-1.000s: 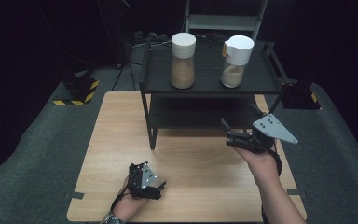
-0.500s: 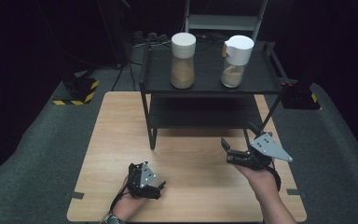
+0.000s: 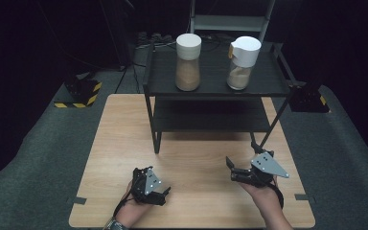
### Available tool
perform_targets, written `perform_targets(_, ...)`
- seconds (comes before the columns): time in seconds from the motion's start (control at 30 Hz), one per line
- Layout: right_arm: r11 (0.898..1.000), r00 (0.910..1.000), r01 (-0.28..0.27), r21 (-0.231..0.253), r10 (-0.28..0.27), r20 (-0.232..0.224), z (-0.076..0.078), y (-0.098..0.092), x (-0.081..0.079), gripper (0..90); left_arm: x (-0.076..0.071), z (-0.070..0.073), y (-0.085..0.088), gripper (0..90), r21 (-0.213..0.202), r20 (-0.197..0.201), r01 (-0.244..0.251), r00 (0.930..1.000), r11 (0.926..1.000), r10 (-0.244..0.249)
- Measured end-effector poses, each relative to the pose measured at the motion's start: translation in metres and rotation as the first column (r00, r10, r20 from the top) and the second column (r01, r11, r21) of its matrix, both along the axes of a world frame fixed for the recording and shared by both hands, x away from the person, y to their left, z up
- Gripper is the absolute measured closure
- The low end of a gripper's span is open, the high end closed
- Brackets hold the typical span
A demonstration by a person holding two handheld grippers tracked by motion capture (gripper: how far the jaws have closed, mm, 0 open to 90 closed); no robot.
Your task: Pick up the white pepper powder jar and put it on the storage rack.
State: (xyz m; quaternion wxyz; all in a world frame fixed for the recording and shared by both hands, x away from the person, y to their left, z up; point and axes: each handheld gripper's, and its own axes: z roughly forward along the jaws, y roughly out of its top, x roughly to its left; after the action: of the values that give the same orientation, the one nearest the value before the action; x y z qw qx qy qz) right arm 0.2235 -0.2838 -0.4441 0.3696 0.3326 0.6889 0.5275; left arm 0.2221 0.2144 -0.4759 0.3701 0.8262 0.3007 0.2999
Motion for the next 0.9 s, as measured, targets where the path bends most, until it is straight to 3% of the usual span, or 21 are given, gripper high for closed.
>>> perform_targets(0.43, 0.999, 0.9955, 0.028, -0.040, -0.031, -0.090, -0.039, -0.005, -0.003, 0.1, 0.000, 0.000, -0.001, 1.0, 0.002, -0.002, -0.003, 1.0000, 1.0000, 0.003)
perform_targets(0.83, 0.991, 0.9851, 0.030, -0.130, -0.051, -0.164, -0.054, -0.001, 0.000, 0.1, 0.000, 0.000, 0.000, 1.0, -0.001, -0.001, 0.000, 1.0000, 1.0000, 0.000)
perform_targets(0.9, 0.990, 0.9860, 0.035, -0.137, -0.056, -0.157, -0.055, 0.000, -0.001, 0.1, 0.000, 0.000, 0.000, 1.0, 0.003, -0.001, 0.001, 1.0000, 1.0000, -0.001)
